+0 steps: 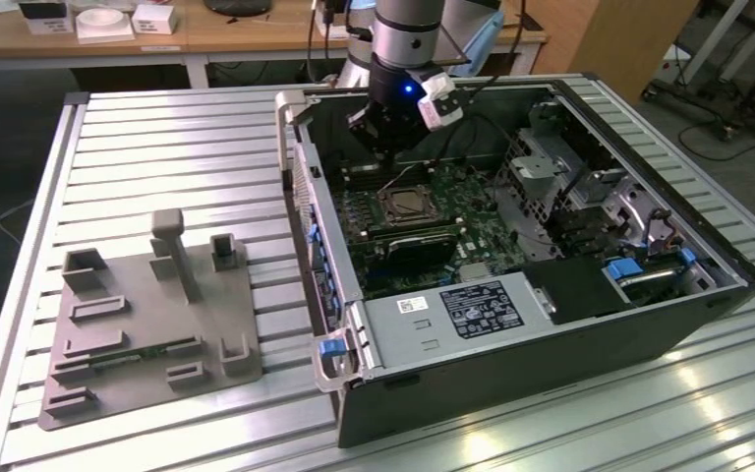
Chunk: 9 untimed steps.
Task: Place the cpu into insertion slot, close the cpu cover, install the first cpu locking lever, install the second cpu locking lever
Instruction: 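Install the first cpu locking lever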
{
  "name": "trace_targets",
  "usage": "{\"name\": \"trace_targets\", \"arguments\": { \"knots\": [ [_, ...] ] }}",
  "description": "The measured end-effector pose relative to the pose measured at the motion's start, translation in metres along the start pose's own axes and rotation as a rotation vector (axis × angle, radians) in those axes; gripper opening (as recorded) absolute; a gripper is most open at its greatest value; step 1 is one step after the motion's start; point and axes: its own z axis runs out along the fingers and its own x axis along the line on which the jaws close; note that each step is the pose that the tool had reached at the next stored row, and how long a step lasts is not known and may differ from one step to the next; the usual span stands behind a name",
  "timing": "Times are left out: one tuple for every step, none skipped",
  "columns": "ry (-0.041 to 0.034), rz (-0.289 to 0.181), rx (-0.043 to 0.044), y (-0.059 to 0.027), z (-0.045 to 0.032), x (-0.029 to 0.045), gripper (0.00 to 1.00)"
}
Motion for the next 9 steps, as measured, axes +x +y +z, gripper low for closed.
{"name": "trace_targets", "arguments": {
  "knots": [
    [0.0000,0.000,0.0000,0.0000,0.0000,0.0000,0.10],
    [-0.0001,0.000,-0.0002,0.0000,0.0001,-0.0001,0.10],
    [-0.0001,-0.001,-0.0002,0.0000,0.0001,-0.0001,0.10],
    [-0.0001,-0.001,-0.0002,0.0000,0.0001,-0.0001,0.10],
    [-0.0001,-0.001,-0.0001,0.0000,0.0001,-0.0001,0.10],
    [-0.0001,-0.001,-0.0001,0.0000,0.0001,-0.0001,0.10],
    [-0.0001,-0.001,-0.0001,0.0000,0.0001,-0.0001,0.10],
    [-0.0001,-0.001,-0.0002,0.0000,0.0001,-0.0001,0.10],
    [-0.0001,-0.001,-0.0002,0.0000,0.0001,-0.0001,0.10]
  ]
}}
